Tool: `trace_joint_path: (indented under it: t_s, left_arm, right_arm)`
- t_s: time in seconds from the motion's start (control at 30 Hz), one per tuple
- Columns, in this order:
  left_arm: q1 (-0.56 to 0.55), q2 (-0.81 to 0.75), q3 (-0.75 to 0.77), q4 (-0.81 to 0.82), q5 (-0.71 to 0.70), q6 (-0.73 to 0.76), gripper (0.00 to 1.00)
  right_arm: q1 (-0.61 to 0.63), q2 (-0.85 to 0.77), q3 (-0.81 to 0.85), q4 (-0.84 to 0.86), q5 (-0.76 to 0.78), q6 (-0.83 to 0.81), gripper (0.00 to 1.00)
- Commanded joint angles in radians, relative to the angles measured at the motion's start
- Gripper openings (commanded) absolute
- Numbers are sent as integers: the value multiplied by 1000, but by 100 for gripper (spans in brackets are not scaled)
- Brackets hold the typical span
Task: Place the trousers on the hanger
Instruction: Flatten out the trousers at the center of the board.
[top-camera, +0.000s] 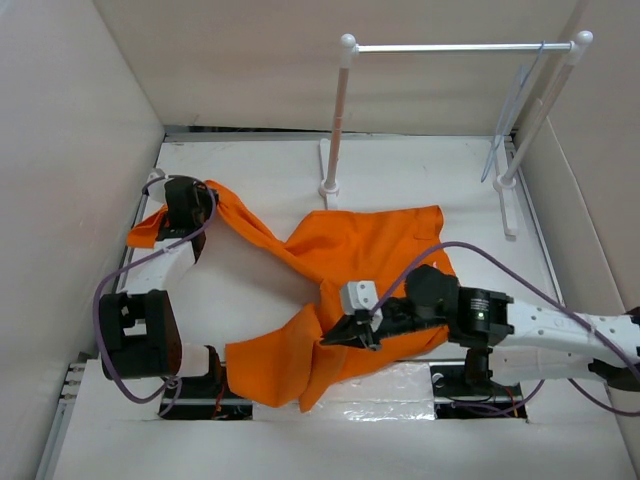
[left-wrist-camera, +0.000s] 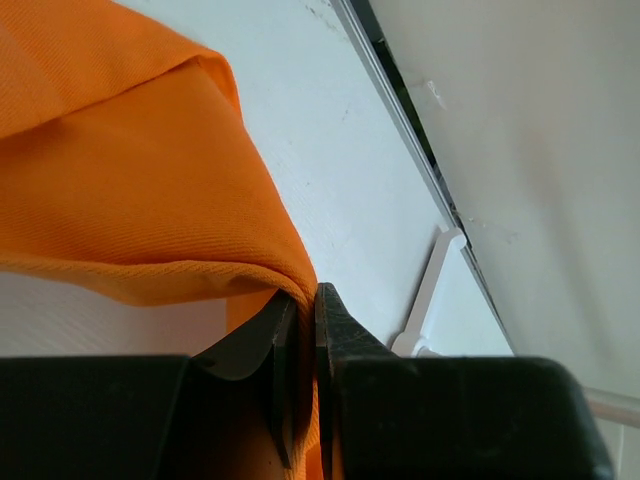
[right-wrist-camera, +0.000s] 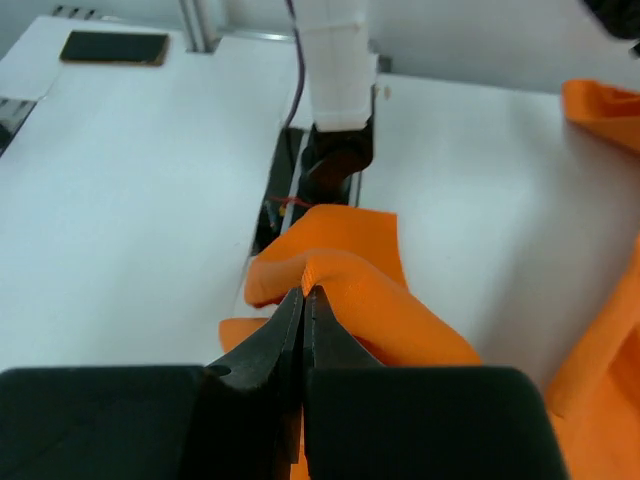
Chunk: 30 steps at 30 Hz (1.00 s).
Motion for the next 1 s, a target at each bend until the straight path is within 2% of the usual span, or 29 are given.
trace_joint_path:
  t_s: [0.0,0.03,0.07,0.1,0.13,0.17,0.2,0.23,0.3,0.33,0.37,0.43,0.47,0.5,0.53,0.57,0.6,0.63,0.7,0.73,0.77,0.87,0.97]
  left_arm:
    - [4,-72,-67,53,-33,7,0]
    - [4,-92,-78,50,-40,7,0]
    - [4,-100,-84,29,-65,8,0]
    - [4,-109,-89,16,-71,8,0]
    - [4,-132,-91,9,-73,16,0]
    - [-15,-144,-94,-2,-80,22,4]
    - [-33,-160,-103,-5,-91,33,16]
    - [-74,-192,-109,-7,-102,53,21]
    - [-116,-218,-149,5,-116,62,33]
    - [-159,-242,-163,12,-117,70,35]
    - [-183,-252,-175,16,-139,88,37]
    - [-236,-278,-204,13,-172,112,41]
    - [-283,-285,-213,6,-203,117,41]
    - [-308,-295,-232,9,-211,125,41]
    - [-332,-310,-242,15,-217,128,41]
    - [-358,-316,-255,36,-228,132,41]
    - [-407,-322,-265,38,-235,140,41]
    - [-430,-330,-265,32,-248,143,41]
    - [-490,-341,-272,15,-289,148,41]
    - [-503,-359,-275,7,-309,148,40]
    - [-513,-371,-281,-11,-355,142,40]
    - [-513,-436,-311,-57,-440,120,39]
    - [-513,-508,-341,-87,-485,113,40]
  right_arm:
    - [20,112,-54,58,-54,31,3]
    - [36,164,-51,66,-62,45,13]
    - [57,262,-48,72,-54,51,19]
    - [57,302,-40,78,-42,56,26]
    - [57,333,-16,72,-19,60,38]
    - [57,356,0,55,14,60,44]
    - [57,345,9,39,44,60,51]
    - [57,326,8,37,94,59,66]
    - [-10,231,-3,28,127,62,75]
    - [-45,192,-11,22,172,83,80]
    - [-87,152,-40,19,209,100,80]
    - [-238,39,-87,17,341,181,73]
    - [-301,8,-144,17,389,203,45]
    - [-369,-18,-178,40,419,229,25]
    - [-521,-49,-215,61,468,278,10]
    - [-603,-50,-242,69,472,300,0]
    - [-681,-47,-284,89,457,310,0]
    - [-826,-38,-304,107,425,338,0]
    - [-953,8,-359,197,406,366,3]
    - [-1005,31,-371,228,394,376,14]
    - [-1095,92,-376,251,394,383,42]
    - [-1223,201,-356,310,375,402,79]
    - [-1273,328,-318,354,360,412,96]
